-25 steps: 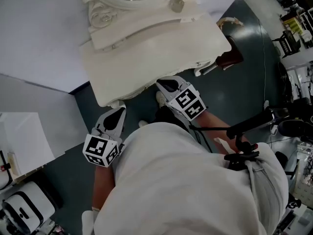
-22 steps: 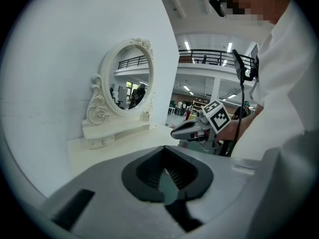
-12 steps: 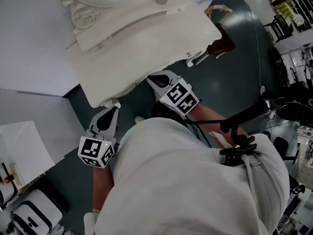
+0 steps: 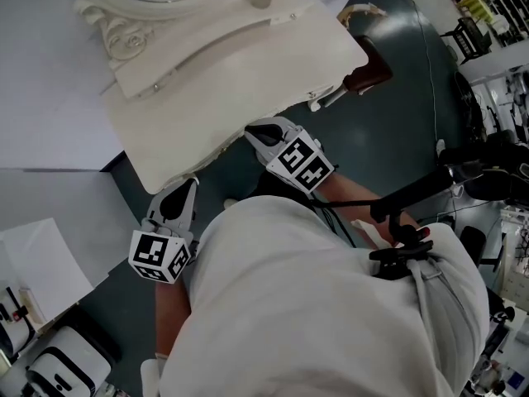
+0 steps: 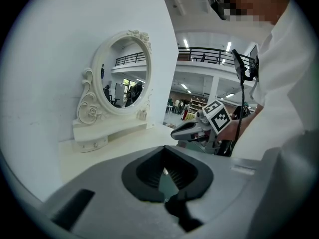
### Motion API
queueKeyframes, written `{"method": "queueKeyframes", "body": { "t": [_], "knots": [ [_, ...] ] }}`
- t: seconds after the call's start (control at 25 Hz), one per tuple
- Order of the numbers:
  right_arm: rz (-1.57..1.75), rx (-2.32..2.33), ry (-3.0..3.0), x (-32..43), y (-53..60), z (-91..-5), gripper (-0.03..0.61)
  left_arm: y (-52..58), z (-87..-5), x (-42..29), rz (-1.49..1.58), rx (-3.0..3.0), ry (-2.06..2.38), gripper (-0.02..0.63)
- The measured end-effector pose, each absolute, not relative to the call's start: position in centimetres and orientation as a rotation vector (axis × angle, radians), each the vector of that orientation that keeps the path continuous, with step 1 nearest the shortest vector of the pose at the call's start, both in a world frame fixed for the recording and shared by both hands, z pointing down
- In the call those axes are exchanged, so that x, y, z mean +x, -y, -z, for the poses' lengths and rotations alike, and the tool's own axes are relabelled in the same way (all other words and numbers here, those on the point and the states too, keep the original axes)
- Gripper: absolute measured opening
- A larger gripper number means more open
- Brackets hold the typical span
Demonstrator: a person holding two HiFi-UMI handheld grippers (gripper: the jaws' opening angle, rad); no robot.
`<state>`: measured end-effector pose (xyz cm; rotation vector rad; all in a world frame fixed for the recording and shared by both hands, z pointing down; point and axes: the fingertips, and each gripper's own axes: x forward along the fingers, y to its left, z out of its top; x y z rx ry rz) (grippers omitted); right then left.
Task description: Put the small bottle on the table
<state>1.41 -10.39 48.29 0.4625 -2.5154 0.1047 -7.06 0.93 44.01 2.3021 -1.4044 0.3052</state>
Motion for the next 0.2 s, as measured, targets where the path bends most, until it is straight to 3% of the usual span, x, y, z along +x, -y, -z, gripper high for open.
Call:
{"method": "queueKeyframes", "body": {
  "t": [0.2],
  "knots": [
    [-0.110, 0.460, 2.513, 2.4, 14.0, -48.4, 0.000, 2.9, -44.0, -6.2, -0.312, 2.295, 1.403, 0.003]
  ]
}}
